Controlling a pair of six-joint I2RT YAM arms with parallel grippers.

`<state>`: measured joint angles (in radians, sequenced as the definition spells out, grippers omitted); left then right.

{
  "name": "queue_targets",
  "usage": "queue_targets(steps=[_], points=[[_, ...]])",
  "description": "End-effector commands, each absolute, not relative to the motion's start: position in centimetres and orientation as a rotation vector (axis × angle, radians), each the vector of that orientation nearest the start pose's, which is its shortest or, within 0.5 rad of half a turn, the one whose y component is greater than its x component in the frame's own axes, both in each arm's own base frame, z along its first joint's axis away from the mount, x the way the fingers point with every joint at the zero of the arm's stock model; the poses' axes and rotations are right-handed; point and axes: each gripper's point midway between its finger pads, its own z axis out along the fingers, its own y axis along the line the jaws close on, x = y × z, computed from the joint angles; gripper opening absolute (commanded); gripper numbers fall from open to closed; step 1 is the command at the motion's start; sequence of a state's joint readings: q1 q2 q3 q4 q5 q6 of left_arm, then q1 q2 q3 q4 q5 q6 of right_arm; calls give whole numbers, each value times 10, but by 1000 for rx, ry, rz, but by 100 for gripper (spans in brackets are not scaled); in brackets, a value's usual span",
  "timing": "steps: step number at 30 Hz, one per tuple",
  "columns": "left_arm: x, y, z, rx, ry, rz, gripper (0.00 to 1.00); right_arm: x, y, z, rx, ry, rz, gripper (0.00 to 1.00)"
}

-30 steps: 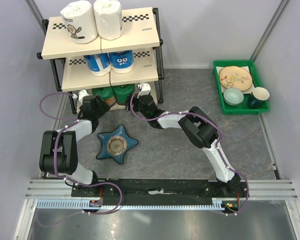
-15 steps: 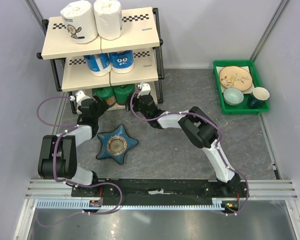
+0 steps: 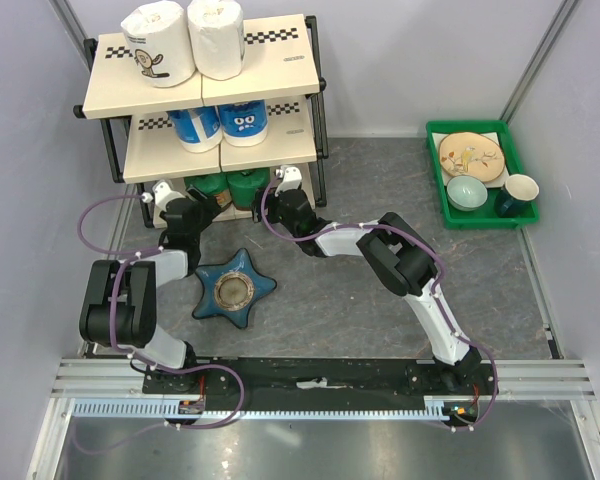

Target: Place and organize the paper towels onto the shelf

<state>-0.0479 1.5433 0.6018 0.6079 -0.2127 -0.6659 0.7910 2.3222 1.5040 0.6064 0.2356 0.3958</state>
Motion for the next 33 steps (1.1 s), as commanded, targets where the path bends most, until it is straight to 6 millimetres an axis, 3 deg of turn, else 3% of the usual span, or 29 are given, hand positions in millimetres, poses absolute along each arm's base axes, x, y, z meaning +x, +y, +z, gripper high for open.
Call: queue_targets(steps=[1,13,17,25,32,33], points=[[446,-10,122,-722,1682,-309,77,492,441,109,-147,1723,679,89],[443,-11,119,-708,1694,-302,77,508,451,116,-114,1686,698,89],[443,-13,121,-693,1694,-306,77,505,452,118,-122,1687,711,89],[446,-23,126,-650,1694,-356,77,478,442,122,-174,1695,763,89],[419,-33,136,-633,1689,-394,77,451,421,146,-184,1671,781,90],[414,-35,146,-622,1669,-407,77,449,418,149,-182,1669,783,90]])
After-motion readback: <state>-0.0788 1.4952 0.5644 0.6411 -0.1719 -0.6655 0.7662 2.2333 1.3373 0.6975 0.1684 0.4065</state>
